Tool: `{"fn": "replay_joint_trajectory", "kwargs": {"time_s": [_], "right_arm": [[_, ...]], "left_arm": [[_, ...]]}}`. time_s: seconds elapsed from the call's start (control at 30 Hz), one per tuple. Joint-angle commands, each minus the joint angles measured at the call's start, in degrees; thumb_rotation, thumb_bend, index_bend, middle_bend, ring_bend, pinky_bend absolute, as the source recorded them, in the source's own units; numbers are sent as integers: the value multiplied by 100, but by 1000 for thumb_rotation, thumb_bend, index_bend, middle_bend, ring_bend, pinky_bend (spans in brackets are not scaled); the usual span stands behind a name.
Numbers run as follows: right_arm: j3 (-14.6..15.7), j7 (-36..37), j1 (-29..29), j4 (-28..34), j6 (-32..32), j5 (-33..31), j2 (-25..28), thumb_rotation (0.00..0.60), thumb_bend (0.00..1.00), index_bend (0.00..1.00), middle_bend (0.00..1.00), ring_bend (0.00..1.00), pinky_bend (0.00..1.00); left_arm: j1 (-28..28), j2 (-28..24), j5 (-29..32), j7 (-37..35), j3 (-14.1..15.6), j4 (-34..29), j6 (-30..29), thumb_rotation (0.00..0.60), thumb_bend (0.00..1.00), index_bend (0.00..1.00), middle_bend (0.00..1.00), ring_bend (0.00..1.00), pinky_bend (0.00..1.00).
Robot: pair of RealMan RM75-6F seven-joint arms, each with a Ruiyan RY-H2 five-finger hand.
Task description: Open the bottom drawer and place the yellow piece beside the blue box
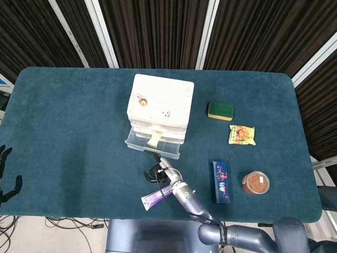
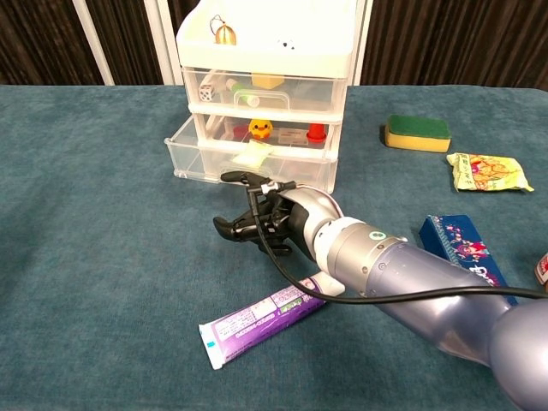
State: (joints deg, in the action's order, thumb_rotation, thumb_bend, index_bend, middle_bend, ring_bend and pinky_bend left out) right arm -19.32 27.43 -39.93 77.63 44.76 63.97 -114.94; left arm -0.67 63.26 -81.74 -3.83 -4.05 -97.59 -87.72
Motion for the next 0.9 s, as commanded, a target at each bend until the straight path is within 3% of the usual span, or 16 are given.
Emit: {"fn": "replay_joint_trajectory", "kwargs": {"time_s": [0.03,0.9], "right_arm": [[20,11,13,22,2,26,7,600,499,138,966,977,1000],[386,113,268,389,134,358,97,600,499,143,966,977,1000]], "left_arm": [[-1,1,1,-1,-1,-1,1,600,479,66,5,0,0],[-4,10,-13,18,-1,10,-7,600,479,67,5,0,0]]}}
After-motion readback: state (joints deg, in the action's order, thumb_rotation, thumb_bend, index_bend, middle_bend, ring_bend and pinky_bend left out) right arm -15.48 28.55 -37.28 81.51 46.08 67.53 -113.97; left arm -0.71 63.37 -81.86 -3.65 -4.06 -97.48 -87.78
